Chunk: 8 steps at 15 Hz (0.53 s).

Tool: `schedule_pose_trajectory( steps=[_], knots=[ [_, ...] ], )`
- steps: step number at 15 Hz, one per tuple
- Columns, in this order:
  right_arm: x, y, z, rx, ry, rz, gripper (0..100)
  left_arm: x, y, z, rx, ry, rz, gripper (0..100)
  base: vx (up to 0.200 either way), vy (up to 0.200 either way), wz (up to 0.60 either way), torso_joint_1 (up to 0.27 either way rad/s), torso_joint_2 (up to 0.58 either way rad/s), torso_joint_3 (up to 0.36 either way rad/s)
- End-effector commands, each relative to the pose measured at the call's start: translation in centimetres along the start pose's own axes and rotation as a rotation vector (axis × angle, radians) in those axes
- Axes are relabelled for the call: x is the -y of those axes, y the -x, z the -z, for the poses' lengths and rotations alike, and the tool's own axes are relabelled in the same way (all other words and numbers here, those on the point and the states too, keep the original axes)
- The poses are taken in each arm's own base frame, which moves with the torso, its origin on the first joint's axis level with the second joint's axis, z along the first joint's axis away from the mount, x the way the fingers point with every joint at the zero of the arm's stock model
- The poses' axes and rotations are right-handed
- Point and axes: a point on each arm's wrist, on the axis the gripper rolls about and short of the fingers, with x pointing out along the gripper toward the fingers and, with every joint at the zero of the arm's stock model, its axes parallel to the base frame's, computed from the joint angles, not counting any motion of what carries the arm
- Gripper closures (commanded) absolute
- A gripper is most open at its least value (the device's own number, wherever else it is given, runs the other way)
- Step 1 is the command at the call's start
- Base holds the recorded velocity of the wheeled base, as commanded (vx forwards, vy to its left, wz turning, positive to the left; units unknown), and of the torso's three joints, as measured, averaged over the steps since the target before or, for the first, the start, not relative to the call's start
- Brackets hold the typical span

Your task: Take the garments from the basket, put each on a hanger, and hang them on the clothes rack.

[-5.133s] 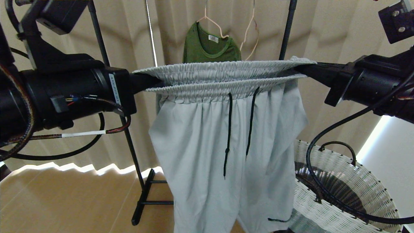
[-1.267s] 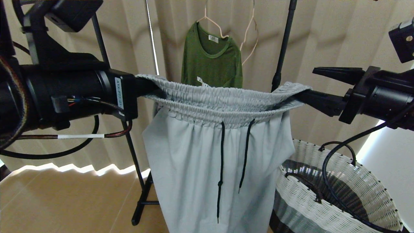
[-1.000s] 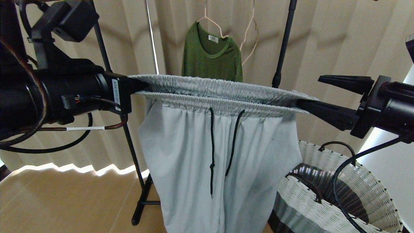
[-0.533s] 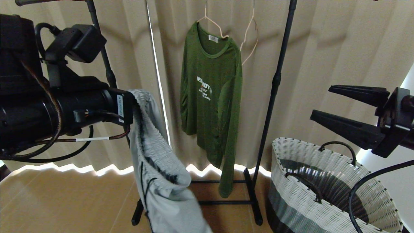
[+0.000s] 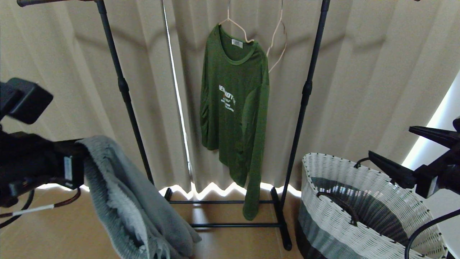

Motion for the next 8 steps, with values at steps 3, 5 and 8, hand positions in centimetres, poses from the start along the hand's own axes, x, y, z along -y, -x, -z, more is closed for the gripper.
schedule_pose_trajectory(
  steps=[3,5,8],
  knots=[
    [-0.2,1.9,3.3,0.001,0.005,0.199,0,-0.5,7.8,6.2,0.081,0.038,-0.125,100,0.0,0.0,0.0,0.0,0.0,0.0],
    [-0.1,2.3,4.0,0.019,-0.001,0.235,0,-0.4,8.4,6.5,0.104,0.038,-0.127,100,0.0,0.0,0.0,0.0,0.0,0.0],
    [0.2,2.6,4.7,-0.002,-0.057,0.268,0,-0.4,8.6,6.5,0.116,0.071,-0.123,100,0.0,0.0,0.0,0.0,0.0,0.0]
  ],
)
